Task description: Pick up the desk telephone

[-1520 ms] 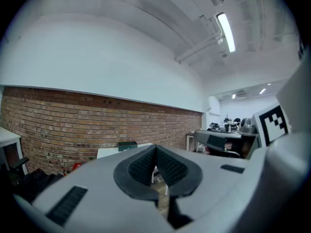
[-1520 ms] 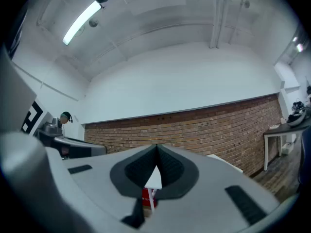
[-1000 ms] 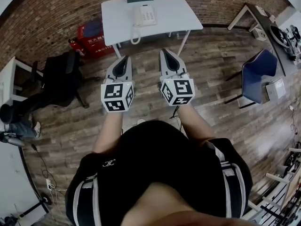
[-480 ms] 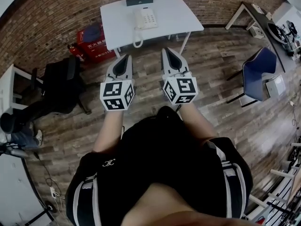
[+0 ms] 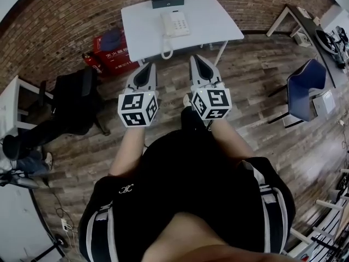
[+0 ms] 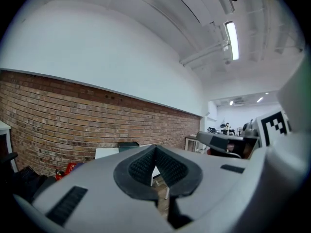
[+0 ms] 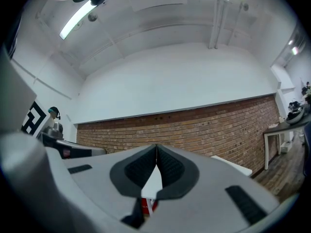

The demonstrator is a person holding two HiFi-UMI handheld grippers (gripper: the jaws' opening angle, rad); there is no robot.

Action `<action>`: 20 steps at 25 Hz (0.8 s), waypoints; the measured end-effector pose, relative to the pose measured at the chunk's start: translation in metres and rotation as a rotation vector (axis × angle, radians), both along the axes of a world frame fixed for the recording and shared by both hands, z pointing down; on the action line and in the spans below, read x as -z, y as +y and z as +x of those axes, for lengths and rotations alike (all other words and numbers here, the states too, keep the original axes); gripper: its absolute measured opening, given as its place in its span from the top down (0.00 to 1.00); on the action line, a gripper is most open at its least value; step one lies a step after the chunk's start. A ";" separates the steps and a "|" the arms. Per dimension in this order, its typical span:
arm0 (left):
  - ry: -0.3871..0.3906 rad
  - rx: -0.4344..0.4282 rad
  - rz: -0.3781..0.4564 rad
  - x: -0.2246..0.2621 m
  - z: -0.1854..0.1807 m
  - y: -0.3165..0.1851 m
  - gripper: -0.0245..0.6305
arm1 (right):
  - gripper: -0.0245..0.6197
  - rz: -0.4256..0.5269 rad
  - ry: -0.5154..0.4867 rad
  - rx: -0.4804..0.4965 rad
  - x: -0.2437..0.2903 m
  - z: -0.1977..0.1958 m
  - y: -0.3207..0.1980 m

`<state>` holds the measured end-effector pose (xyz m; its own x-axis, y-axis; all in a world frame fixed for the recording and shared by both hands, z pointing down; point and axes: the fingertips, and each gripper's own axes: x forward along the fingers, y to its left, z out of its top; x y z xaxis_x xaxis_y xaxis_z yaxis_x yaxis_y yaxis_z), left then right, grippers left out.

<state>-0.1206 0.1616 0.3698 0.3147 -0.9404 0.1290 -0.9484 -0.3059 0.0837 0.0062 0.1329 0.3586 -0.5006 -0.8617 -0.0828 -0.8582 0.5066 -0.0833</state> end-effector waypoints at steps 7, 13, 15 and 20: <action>0.011 0.017 -0.003 -0.004 -0.008 -0.050 0.96 | 0.96 0.002 -0.003 0.003 -0.003 -0.003 -0.056; -0.002 0.032 -0.019 -0.020 -0.007 -0.110 0.96 | 0.96 -0.030 -0.016 0.032 -0.024 -0.004 -0.117; -0.011 0.040 -0.020 -0.021 -0.007 -0.132 0.96 | 0.96 -0.075 -0.053 0.053 -0.030 -0.003 -0.142; -0.010 0.061 -0.045 -0.024 -0.005 -0.187 0.96 | 0.96 -0.127 -0.052 0.071 -0.042 0.002 -0.202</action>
<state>-0.1254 -0.0251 0.3934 0.2555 -0.9510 0.1741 -0.9660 -0.2437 0.0868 0.0078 -0.0689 0.4004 -0.5583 -0.8296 -0.0031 -0.8136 0.5482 -0.1939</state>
